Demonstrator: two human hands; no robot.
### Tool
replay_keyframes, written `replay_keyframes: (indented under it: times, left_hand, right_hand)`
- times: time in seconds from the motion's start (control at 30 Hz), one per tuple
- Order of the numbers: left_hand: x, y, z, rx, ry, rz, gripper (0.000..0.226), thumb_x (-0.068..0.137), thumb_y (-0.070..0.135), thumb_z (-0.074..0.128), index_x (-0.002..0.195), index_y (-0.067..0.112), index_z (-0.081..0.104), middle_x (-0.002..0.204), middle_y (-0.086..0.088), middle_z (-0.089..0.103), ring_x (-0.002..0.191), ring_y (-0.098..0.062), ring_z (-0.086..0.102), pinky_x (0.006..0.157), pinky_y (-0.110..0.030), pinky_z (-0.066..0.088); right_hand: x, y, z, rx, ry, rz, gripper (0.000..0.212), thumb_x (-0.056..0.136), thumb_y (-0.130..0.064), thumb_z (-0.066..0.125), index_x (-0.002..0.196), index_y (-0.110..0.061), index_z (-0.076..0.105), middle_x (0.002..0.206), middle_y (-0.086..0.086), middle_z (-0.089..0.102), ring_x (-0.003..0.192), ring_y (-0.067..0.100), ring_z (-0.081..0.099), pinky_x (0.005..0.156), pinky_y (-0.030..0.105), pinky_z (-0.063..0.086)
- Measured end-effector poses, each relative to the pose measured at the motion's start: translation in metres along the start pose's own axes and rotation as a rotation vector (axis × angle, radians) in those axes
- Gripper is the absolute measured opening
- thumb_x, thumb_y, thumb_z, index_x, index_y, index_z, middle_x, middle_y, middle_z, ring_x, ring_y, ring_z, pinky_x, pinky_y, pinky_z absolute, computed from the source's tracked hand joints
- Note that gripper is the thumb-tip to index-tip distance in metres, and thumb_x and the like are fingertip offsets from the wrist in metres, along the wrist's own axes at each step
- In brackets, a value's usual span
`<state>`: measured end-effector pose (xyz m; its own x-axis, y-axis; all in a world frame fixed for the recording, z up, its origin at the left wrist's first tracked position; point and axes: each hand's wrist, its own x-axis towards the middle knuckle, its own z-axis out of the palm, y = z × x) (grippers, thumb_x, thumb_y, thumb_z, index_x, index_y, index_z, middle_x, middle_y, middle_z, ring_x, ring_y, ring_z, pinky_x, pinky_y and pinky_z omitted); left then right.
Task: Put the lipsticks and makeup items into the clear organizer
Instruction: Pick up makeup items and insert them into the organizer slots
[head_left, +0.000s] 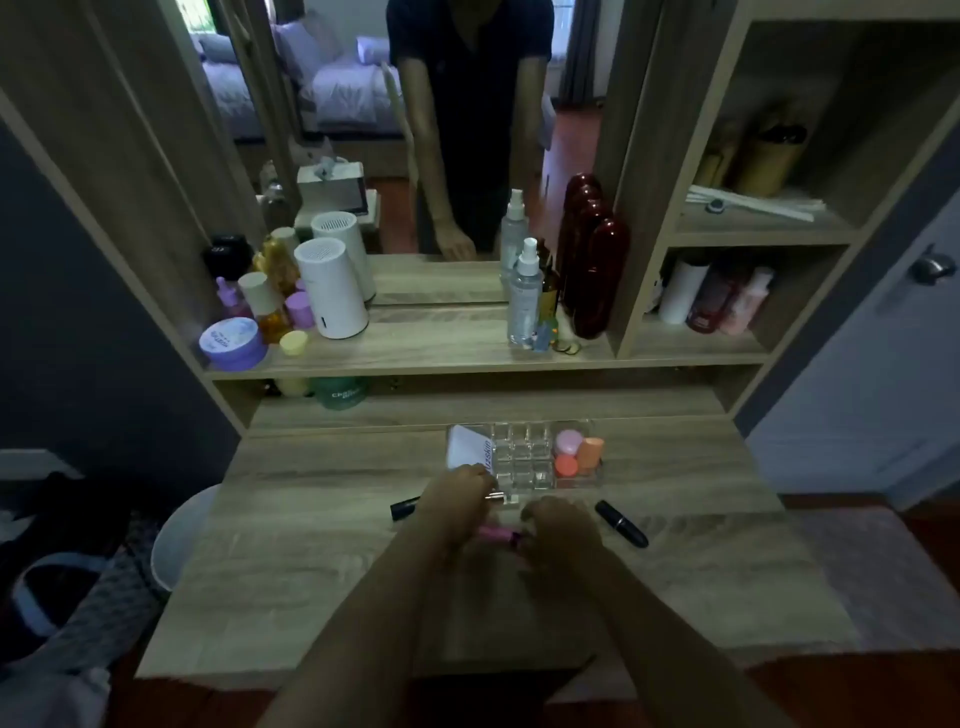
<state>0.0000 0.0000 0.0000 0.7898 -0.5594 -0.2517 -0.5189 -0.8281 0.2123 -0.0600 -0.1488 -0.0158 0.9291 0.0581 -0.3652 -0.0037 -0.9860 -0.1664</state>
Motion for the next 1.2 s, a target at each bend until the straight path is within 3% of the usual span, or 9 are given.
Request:
replay_keyframes:
  times: [0.17, 0.37, 0.53, 0.73, 0.87, 0.97, 1.07, 1.13, 1.2]
  left_hand:
    - [0.013, -0.004, 0.005, 0.087, -0.063, 0.063, 0.028, 0.085, 0.021, 0.053, 0.109, 0.008, 0.060, 0.118, -0.014, 0.061, 0.109, -0.033, 0.057, 0.084, -0.043, 0.048]
    - [0.020, -0.008, 0.010, 0.136, -0.040, 0.118, 0.024, 0.084, 0.017, 0.054, 0.106, 0.007, 0.061, 0.114, -0.015, 0.063, 0.105, -0.032, 0.059, 0.084, -0.044, 0.049]
    - [0.022, -0.001, 0.019, 0.283, -0.050, 0.132, 0.027, 0.089, 0.017, 0.051, 0.109, 0.000, 0.057, 0.118, -0.019, 0.057, 0.109, -0.036, 0.055, 0.081, -0.047, 0.048]
    - [0.021, -0.001, 0.023, 0.249, -0.039, 0.118, 0.034, 0.087, 0.021, 0.055, 0.113, -0.002, 0.055, 0.124, -0.019, 0.050, 0.111, -0.034, 0.051, 0.084, -0.047, 0.048]
    - [0.019, -0.005, 0.021, 0.114, -0.009, 0.077, 0.046, 0.086, 0.033, 0.057, 0.119, 0.003, 0.048, 0.128, -0.015, 0.049, 0.113, -0.030, 0.048, 0.090, -0.043, 0.046]
    - [0.020, -0.011, 0.008, -0.010, 0.077, 0.030, 0.030, 0.084, 0.019, 0.055, 0.111, 0.006, 0.052, 0.122, -0.013, 0.055, 0.107, -0.029, 0.054, 0.085, -0.039, 0.047]
    - [0.021, -0.015, -0.010, -0.162, 0.152, 0.037, 0.015, 0.082, 0.016, 0.055, 0.094, 0.008, 0.056, 0.101, -0.012, 0.062, 0.088, -0.027, 0.057, 0.068, -0.033, 0.041]
    - [0.021, -0.017, -0.022, -0.280, 0.216, 0.039, 0.009, 0.080, 0.018, 0.059, 0.086, 0.011, 0.057, 0.080, -0.004, 0.057, 0.076, -0.023, 0.056, 0.063, -0.029, 0.038]
    - [0.024, -0.018, -0.037, -0.434, 0.286, -0.014, 0.010, 0.080, 0.018, 0.062, 0.088, 0.013, 0.060, 0.075, 0.000, 0.058, 0.071, -0.020, 0.057, 0.061, -0.032, 0.044]
  right_hand:
    - [0.012, 0.000, 0.001, -0.047, 0.003, -0.013, 0.037, 0.086, -0.040, 0.063, 0.109, -0.011, 0.063, 0.115, 0.011, 0.066, 0.104, 0.026, 0.062, 0.091, 0.036, 0.046]
    - [0.019, -0.002, -0.006, 0.014, 0.004, 0.040, 0.036, 0.089, -0.031, 0.062, 0.121, -0.014, 0.060, 0.126, 0.010, 0.062, 0.116, 0.026, 0.059, 0.099, 0.037, 0.045]
    - [0.013, 0.014, -0.014, -0.007, 0.131, 0.120, 0.025, 0.092, -0.023, 0.055, 0.112, -0.013, 0.063, 0.116, 0.012, 0.069, 0.108, 0.029, 0.064, 0.089, 0.036, 0.050]
    - [0.005, 0.031, -0.022, 0.064, 0.202, 0.211, 0.034, 0.092, -0.035, 0.054, 0.117, -0.013, 0.060, 0.119, 0.015, 0.065, 0.106, 0.033, 0.064, 0.085, 0.039, 0.051]
    - [0.002, 0.037, -0.018, 0.130, 0.114, 0.265, 0.038, 0.090, -0.044, 0.054, 0.110, -0.014, 0.062, 0.112, 0.008, 0.068, 0.101, 0.027, 0.065, 0.080, 0.036, 0.052]
    - [0.001, 0.040, -0.014, 0.096, -0.008, 0.292, 0.042, 0.088, -0.050, 0.053, 0.104, -0.012, 0.063, 0.113, 0.009, 0.066, 0.102, 0.026, 0.064, 0.077, 0.033, 0.048]
    - [0.002, 0.044, -0.012, 0.058, -0.082, 0.294, 0.040, 0.089, -0.038, 0.057, 0.119, -0.010, 0.058, 0.126, 0.012, 0.061, 0.114, 0.029, 0.060, 0.091, 0.036, 0.049]
    - [0.002, 0.045, -0.009, 0.035, -0.112, 0.304, 0.041, 0.088, -0.030, 0.061, 0.123, -0.010, 0.056, 0.130, 0.012, 0.059, 0.118, 0.028, 0.058, 0.093, 0.036, 0.048]
    - [0.003, 0.046, -0.007, 0.033, -0.114, 0.314, 0.040, 0.088, -0.030, 0.062, 0.121, -0.010, 0.056, 0.128, 0.011, 0.060, 0.116, 0.027, 0.059, 0.092, 0.034, 0.048]
